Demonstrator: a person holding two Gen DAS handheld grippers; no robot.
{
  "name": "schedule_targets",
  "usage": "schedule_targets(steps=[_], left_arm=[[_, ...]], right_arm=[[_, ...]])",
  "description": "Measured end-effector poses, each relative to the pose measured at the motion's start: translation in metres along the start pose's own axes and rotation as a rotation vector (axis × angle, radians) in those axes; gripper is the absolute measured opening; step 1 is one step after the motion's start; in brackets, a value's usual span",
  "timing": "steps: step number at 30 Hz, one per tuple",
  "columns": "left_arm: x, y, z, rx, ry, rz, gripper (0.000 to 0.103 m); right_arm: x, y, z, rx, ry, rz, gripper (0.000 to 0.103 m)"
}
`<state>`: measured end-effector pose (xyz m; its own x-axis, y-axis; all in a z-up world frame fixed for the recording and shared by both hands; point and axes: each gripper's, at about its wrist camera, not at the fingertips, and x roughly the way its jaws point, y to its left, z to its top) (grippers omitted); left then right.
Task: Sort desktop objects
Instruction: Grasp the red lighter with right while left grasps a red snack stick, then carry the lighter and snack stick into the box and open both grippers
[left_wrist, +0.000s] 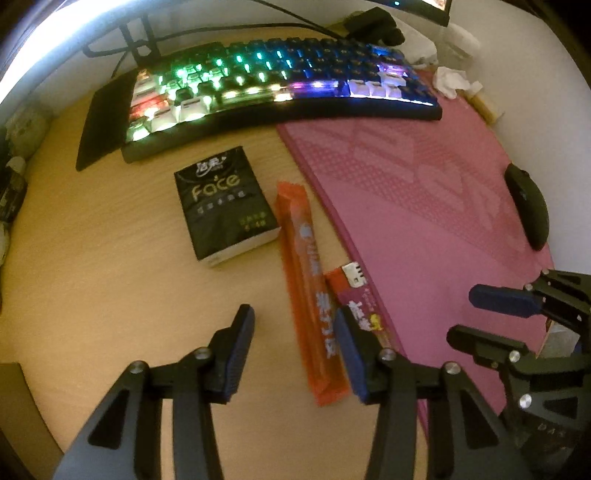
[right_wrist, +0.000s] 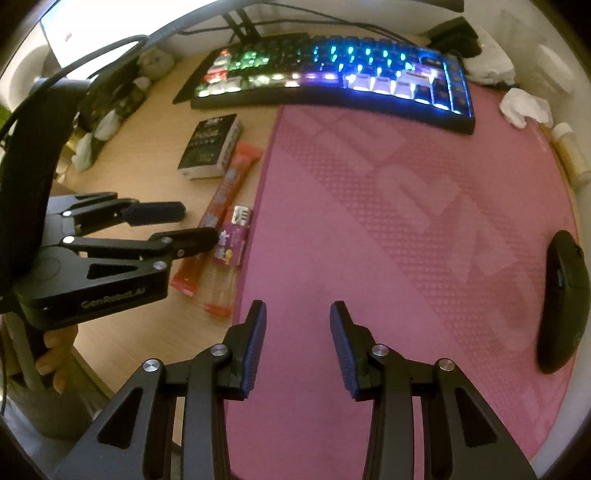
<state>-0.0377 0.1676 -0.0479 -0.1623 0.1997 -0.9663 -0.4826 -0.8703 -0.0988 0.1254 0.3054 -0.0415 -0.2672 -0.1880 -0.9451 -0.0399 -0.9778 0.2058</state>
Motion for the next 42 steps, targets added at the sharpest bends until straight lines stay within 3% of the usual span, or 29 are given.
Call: schedule_targets(steps=[4, 6, 8, 14, 25, 36, 42], left_arm=[[0.001, 0.003, 0.006, 0.003, -0.003, 0.015, 0.044], [0.001, 0.003, 0.008, 0.017, -0.005, 0.042, 0.020], [0.001, 0.002, 0.007, 0.035, -0.001, 0.071, 0.016], [-0.008, 0.021, -0.022, 0.003, 0.013, 0.063, 0.016], [-0.033, 0.102, -0.090, -0.185, 0.017, 0.110, 0.016], [-0.041, 0.132, -0.109, -0.224, 0.000, 0.095, 0.016], [-0.045, 0.143, -0.113, -0.225, -0.014, 0.084, 0.017]], right_arm=[[-0.001, -0.001, 0.000, 0.007, -0.003, 0.001, 0.038], [0.000, -0.001, 0.001, 0.013, -0.004, -0.002, 0.038], [0.000, 0.000, 0.001, 0.014, -0.004, -0.002, 0.038], [0.006, 0.018, 0.011, -0.020, -0.002, 0.005, 0.038], [0.041, 0.073, 0.042, -0.118, -0.011, -0.062, 0.038], [0.055, 0.110, 0.043, -0.185, 0.021, -0.042, 0.037], [0.053, 0.119, 0.036, -0.215, 0.015, -0.076, 0.037]])
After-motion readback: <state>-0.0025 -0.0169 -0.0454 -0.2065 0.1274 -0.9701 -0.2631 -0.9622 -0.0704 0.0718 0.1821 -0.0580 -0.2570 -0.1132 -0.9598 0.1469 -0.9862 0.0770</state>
